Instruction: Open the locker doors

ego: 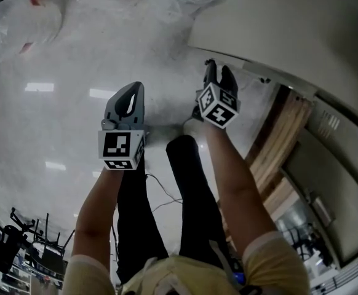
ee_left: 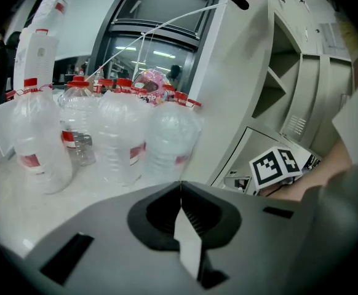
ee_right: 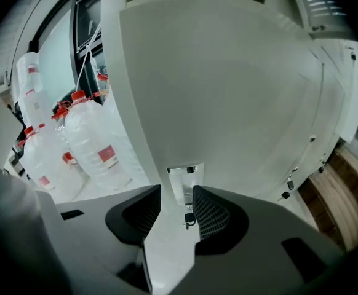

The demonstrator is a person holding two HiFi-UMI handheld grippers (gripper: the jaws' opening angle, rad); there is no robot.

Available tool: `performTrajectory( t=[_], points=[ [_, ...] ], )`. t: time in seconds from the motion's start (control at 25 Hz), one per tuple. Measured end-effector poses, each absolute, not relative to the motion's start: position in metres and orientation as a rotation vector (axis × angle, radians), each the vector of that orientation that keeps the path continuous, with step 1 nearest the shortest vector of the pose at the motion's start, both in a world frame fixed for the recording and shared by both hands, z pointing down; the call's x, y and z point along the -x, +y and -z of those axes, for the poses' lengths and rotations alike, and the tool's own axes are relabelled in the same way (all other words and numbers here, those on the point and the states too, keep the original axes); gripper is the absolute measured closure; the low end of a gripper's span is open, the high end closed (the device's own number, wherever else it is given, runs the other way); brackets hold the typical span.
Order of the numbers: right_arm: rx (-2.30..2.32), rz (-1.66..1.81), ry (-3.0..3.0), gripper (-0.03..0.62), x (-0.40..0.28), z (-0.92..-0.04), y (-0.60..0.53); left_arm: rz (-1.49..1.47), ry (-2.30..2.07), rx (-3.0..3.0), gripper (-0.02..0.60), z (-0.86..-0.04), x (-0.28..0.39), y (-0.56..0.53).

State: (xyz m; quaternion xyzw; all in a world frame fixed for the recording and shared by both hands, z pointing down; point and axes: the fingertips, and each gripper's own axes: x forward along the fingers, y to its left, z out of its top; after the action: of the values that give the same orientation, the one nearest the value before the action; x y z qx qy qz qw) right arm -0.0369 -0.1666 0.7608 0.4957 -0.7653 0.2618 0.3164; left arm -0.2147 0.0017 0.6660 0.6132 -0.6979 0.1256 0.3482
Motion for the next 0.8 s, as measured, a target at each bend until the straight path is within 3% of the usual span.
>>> performTrajectory(
  t=[0.8],
  points=[
    [-1.402,-0.772,-1.933,0.459,0.041,-0.778,-0.176,-0.267,-1.833,-1.547,0.577,-0.669,0.221,-0.009]
  ],
)
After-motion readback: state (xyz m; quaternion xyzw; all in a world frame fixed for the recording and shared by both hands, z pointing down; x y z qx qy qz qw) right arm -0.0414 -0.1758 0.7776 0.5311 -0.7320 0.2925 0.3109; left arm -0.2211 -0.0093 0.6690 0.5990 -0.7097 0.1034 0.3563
